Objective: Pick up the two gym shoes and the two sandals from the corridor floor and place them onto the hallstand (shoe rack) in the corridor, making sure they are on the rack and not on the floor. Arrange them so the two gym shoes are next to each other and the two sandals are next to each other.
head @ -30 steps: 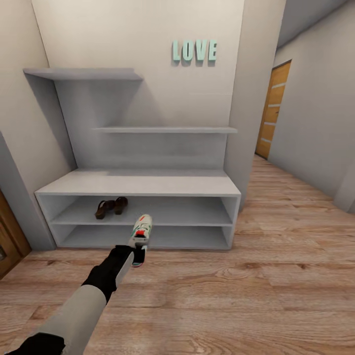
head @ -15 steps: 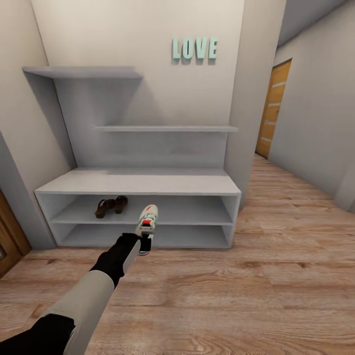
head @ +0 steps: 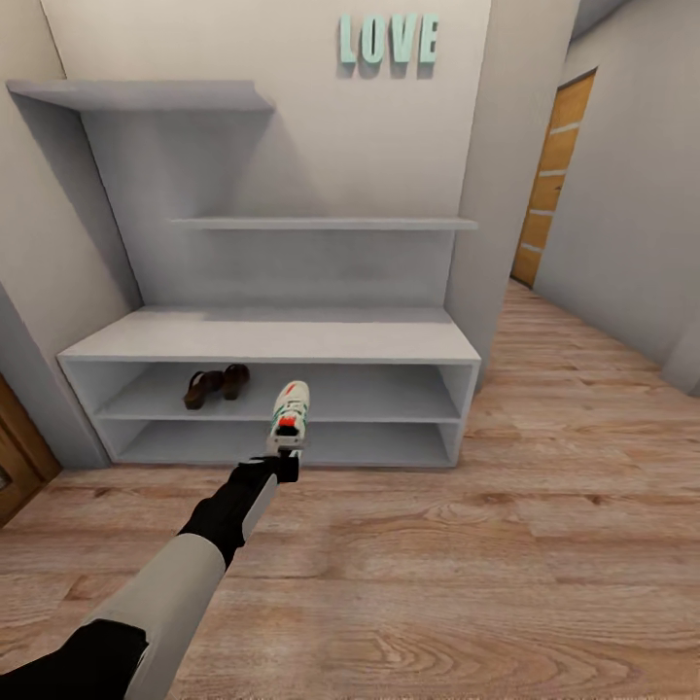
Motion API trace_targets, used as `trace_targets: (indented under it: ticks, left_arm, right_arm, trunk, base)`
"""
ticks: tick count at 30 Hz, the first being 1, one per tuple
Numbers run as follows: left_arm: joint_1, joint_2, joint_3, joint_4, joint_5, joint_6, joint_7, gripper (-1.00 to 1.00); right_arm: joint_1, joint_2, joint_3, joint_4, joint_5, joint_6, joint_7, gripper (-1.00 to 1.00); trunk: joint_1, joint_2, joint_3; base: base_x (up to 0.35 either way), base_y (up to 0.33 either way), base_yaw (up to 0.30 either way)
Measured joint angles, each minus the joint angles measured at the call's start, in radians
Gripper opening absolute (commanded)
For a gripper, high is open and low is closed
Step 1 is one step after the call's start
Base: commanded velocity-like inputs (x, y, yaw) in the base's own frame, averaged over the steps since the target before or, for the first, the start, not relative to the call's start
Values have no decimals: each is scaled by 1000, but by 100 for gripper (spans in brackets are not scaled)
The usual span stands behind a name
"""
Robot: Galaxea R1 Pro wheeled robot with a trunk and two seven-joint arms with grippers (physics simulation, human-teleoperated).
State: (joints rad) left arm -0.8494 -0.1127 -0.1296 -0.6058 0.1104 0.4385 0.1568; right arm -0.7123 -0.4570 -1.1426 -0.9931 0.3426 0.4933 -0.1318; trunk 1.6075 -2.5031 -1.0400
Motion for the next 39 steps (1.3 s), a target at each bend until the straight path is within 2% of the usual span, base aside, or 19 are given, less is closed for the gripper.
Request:
trace_targets:
  ticks: [22, 35, 39]
  left_arm:
    - [8, 1, 1, 0, -4, -97, 0, -100]
    - [8, 2, 1, 7, -3, -101, 0, -100]
    - [8, 4, 1, 24, -6, -101, 0, -100]
  right_arm:
    - [0, 0, -1, 0, 0, 0, 0, -100]
    - [0, 0, 0, 1, 0, 0, 0, -100]
    - [0, 0, 0, 1, 1, 0, 1, -100]
  trunk:
    - [10, -5, -121]
    - [16, -8, -192]
    - [17, -9, -202]
  base:
    - [0, 0, 0]
    - [0, 0, -55]
    - [0, 0, -15]
